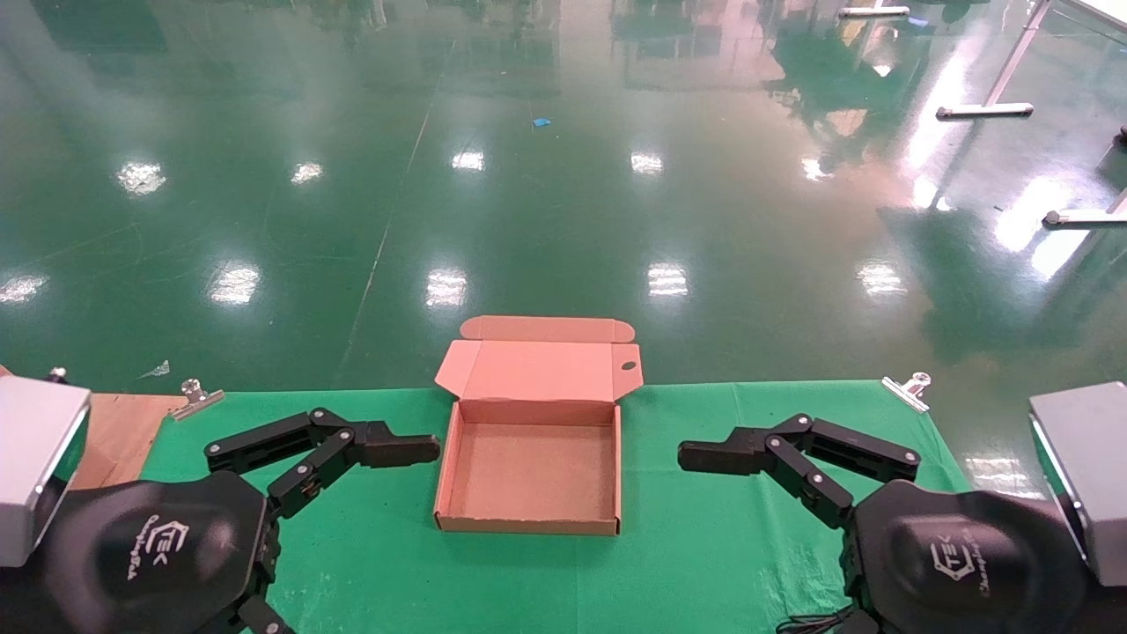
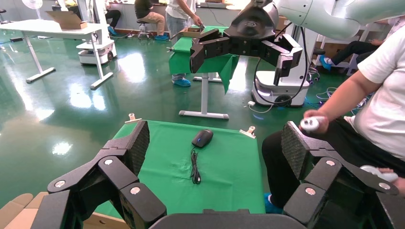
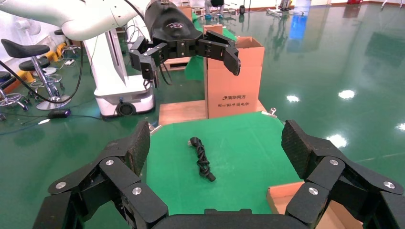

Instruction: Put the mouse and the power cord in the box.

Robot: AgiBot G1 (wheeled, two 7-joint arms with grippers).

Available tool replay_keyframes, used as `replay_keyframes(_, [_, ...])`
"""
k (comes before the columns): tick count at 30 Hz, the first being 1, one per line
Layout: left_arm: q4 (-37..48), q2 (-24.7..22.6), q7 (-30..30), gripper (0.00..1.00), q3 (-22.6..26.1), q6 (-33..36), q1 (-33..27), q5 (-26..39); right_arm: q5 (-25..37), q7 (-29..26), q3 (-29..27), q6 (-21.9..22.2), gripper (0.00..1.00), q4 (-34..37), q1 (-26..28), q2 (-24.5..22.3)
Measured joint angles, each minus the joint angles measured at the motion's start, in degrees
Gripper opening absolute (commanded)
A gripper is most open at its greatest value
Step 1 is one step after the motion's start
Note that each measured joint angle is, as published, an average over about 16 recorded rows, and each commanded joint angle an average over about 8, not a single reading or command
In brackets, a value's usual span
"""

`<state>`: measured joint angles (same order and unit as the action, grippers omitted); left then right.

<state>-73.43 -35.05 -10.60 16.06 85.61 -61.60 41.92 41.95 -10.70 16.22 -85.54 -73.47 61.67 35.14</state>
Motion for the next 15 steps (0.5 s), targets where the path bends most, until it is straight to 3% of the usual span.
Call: replay_keyframes(15, [0.0, 0.0, -0.1, 1.00, 0.4, 0.1, -0.1, 0.8, 0.9, 0.2, 0.3, 0.0, 1.00, -0.1, 0.1, -0.1])
